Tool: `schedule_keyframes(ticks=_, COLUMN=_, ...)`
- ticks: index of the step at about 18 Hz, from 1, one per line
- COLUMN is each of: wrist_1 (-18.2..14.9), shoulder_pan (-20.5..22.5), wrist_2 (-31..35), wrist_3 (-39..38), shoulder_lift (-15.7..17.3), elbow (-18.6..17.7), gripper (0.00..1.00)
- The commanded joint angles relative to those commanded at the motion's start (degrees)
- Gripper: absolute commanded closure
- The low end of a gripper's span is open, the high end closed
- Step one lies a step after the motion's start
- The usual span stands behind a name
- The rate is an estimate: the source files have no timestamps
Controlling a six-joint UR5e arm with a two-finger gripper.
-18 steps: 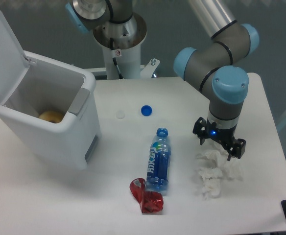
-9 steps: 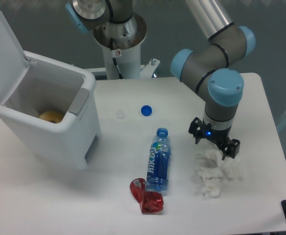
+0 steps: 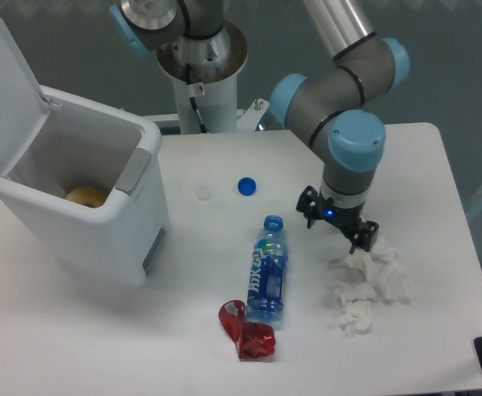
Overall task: Close the trash can
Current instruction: 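Raise the gripper and move it toward the white trash can, then swing the gripper behind the raised lid of the trash can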
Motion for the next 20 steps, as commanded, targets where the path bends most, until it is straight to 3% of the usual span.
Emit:
schedule_keyframes(ticks=5, wrist_1=-1.75, shoulder_pan=-2.54, wrist_2=-2.2, wrist_3=-7.81, shoulder_lift=1.67, elbow=3.52, gripper=0.0)
schedule_keyframes(ticks=10, wrist_1=-2.11, shoulder_pan=-6.85, wrist_2=-5.35, wrist_3=-15.54, shoulder_lift=6.84, elbow=4.13, gripper=0.0)
schedule_keyframes(ticks=14, wrist_1=-2.11, shoulder_pan=-8.18, wrist_2=-10.36, wrist_3=-21.17, shoulder_lift=12.2, elbow=4.4, gripper=0.17)
schedule_keyframes(ticks=17, wrist_1=-2.2, shoulder_pan=-8.88, wrist_2=-13.96, wrist_3=-26.0, shoulder_lift=17.3, elbow=4.49, gripper=0.4)
schedule_keyframes(ticks=20, wrist_1=-2.2, shoulder_pan=-10.89, wrist_2=-15.73, wrist_3=-32.67, shoulder_lift=22.66, elbow=4.49, gripper=0.56)
